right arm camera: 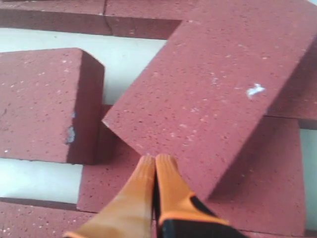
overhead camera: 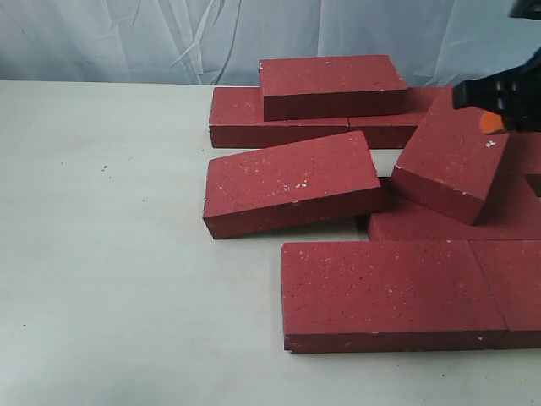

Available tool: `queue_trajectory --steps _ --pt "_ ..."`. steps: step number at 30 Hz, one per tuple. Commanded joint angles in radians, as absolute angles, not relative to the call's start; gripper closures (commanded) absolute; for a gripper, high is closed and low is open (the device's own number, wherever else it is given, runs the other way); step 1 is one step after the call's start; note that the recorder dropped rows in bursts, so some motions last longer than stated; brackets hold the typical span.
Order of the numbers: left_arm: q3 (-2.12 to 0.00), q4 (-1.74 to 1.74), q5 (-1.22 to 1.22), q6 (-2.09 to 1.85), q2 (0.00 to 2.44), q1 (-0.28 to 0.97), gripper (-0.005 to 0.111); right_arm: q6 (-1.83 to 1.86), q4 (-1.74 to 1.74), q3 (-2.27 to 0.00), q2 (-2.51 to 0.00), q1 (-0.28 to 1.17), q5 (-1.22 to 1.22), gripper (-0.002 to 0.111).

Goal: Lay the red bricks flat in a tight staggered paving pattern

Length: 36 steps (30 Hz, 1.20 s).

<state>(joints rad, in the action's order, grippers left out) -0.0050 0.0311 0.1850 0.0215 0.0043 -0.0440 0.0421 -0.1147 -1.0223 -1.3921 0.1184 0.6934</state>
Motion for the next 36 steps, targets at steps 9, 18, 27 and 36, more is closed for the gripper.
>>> queue_trajectory --steps 9,18,27,36 --pt "0.000 0.030 0.179 0.022 0.000 -0.037 0.107 0.055 -0.106 -1.072 -1.662 0.322 0.633 0.109" --pt "0.000 0.030 0.179 0.022 0.000 -0.037 0.107 0.051 -0.097 -1.072 -1.683 0.320 0.373 0.109" --pt "0.000 0.030 0.179 0.022 0.000 -0.037 0.107 0.044 -0.079 -1.072 -1.773 0.272 0.286 0.109" --pt "0.000 0.030 0.179 0.022 0.000 -0.037 0.107 0.022 -0.051 -1.074 -1.812 0.207 0.327 0.109"
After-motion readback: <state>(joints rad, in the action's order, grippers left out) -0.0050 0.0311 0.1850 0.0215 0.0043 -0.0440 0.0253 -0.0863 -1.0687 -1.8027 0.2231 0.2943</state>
